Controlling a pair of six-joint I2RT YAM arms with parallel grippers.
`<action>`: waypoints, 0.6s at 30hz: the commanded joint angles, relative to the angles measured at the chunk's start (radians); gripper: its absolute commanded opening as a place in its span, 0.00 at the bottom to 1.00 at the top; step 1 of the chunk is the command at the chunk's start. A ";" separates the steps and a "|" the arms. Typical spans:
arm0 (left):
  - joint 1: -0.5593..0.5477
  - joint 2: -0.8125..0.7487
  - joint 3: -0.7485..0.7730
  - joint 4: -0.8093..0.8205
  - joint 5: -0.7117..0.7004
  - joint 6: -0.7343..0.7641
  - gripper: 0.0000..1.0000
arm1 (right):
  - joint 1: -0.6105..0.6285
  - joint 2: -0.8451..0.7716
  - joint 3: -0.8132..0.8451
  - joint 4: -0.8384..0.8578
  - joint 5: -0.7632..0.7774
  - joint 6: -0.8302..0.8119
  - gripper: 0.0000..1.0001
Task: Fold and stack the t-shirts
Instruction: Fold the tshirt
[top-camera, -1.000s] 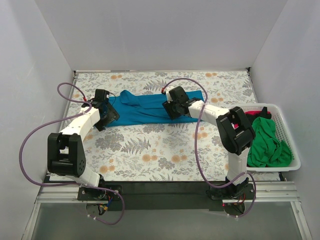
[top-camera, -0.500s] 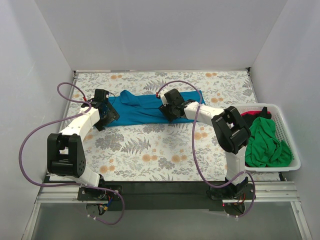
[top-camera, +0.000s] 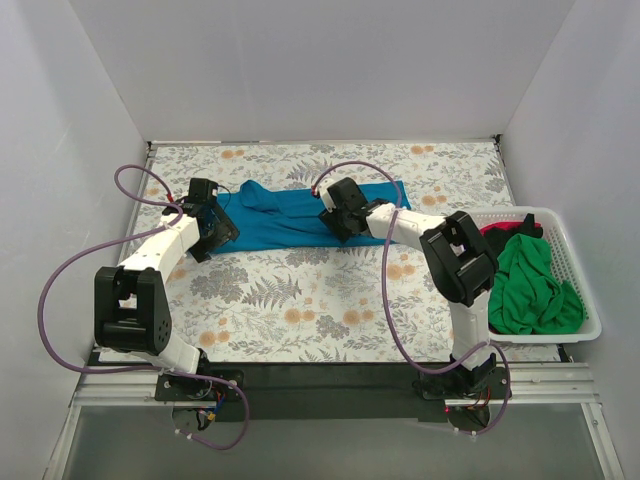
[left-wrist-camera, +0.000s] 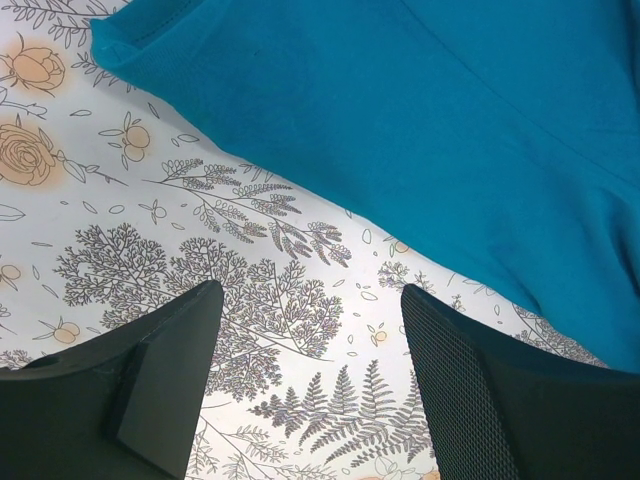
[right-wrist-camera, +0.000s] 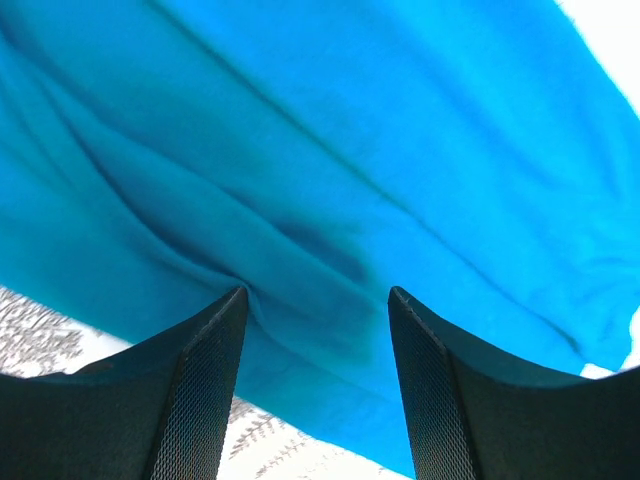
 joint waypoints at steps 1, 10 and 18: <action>-0.003 -0.028 0.003 -0.017 -0.002 0.012 0.71 | -0.007 0.015 0.069 0.059 0.074 -0.038 0.65; -0.003 -0.030 -0.005 -0.016 -0.002 0.012 0.71 | -0.073 0.082 0.183 0.088 0.117 -0.073 0.64; -0.003 -0.034 -0.009 -0.011 -0.002 0.007 0.71 | -0.084 -0.004 0.145 0.077 -0.151 -0.099 0.66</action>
